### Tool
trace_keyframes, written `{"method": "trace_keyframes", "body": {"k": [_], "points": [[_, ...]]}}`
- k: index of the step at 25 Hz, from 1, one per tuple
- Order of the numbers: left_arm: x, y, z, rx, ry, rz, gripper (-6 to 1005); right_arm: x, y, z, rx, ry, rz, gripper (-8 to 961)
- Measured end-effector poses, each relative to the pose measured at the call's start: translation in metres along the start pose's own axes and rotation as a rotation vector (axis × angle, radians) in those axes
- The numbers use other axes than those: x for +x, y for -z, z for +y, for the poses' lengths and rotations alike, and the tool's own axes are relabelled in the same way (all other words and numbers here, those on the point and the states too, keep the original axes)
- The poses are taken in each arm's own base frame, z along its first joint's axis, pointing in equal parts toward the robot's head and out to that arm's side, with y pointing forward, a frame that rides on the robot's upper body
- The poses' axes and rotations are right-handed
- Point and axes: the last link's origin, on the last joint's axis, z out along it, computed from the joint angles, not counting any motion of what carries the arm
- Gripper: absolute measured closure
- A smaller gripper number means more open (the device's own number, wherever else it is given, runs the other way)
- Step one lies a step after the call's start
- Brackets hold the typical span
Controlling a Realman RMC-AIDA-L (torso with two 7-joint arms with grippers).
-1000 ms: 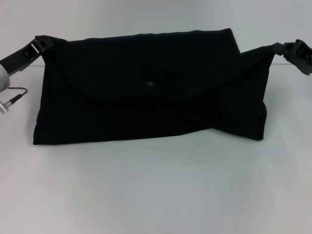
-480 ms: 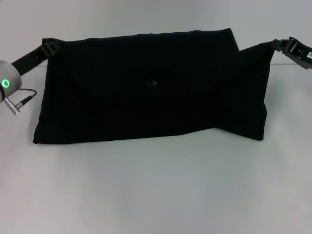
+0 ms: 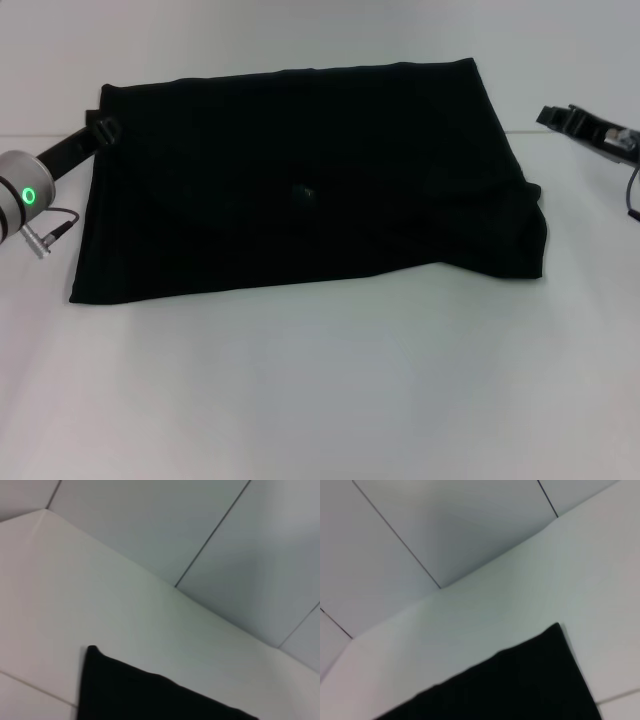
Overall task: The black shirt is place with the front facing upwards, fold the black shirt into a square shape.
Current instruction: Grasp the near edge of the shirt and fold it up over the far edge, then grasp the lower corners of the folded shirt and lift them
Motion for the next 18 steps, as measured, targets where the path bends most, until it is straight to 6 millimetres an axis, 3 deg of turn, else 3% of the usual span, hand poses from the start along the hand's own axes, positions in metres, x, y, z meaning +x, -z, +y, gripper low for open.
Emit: {"method": "trace_keyframes", "body": {"k": [7,10,18], "points": [[-0.014,0.002,-0.002,0.009,-0.021,0.014,855,0.011,-0.002,-0.002,0.04,0.004,-0.004,714],[-0.018,0.005,-0.008,0.019,-0.007,0.003,755,0.013,0.003,-0.004,0.012,-0.028,-0.013,649],[-0.008,0.041,-0.026,-0.181,0.138,-0.154,420,0.02,0.038,-0.002,-0.249,-0.019,0.061,313]]}}
